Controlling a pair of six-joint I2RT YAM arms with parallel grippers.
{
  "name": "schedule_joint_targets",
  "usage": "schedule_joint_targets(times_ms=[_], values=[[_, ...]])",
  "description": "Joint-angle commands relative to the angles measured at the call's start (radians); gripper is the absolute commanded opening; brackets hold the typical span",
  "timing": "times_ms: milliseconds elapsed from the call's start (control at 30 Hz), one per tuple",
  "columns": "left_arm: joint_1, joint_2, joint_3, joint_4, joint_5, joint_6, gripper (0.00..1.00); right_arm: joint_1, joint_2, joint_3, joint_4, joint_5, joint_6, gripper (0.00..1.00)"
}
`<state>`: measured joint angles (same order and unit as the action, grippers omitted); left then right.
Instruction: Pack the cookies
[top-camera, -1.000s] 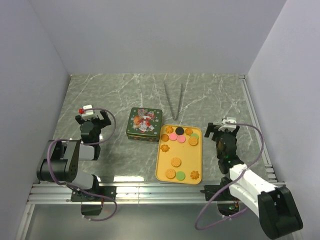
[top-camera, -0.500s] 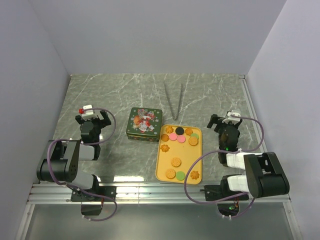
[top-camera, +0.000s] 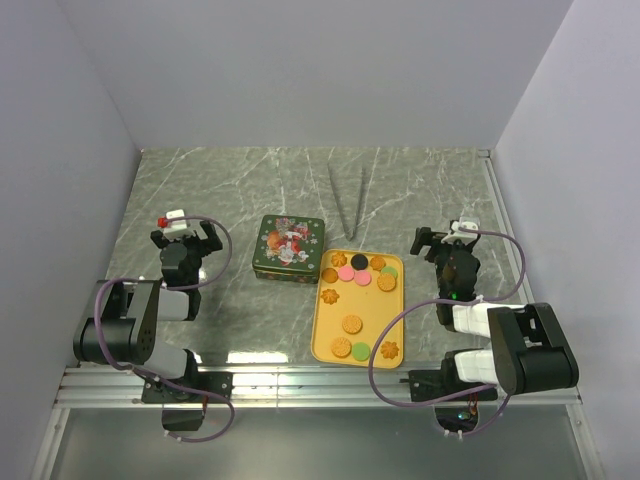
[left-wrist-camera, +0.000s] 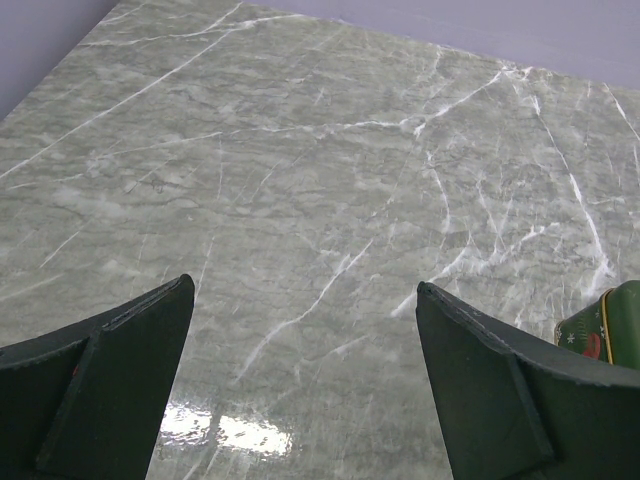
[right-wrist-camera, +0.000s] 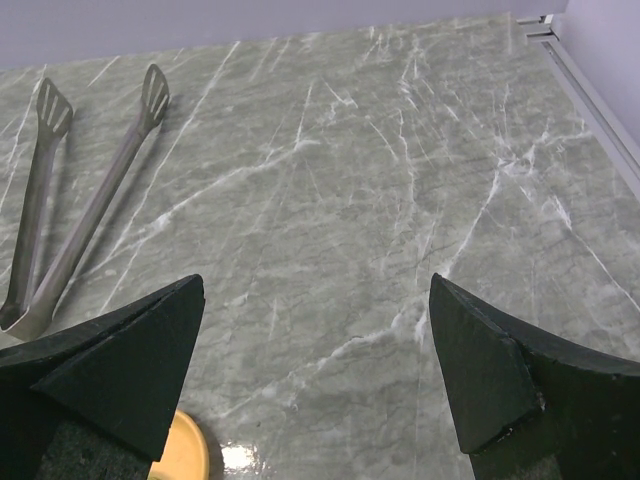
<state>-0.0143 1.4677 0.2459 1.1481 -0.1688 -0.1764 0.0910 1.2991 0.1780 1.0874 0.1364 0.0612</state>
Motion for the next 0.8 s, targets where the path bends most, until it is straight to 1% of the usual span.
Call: schedule_joint_targets(times_ms=[0, 767], values=[[0.004, -0.009, 0.004, 0.062, 0.020, 0.012, 0.99, -0.007, 0.000, 0.031, 0.040, -0.003, -0.012, 1.00], [-0.003, -0.006, 0.001, 0.065, 0.011, 0.015, 0.99, -0.007, 0.000, 0.032, 0.040, -0.004, -0.012, 1.00]])
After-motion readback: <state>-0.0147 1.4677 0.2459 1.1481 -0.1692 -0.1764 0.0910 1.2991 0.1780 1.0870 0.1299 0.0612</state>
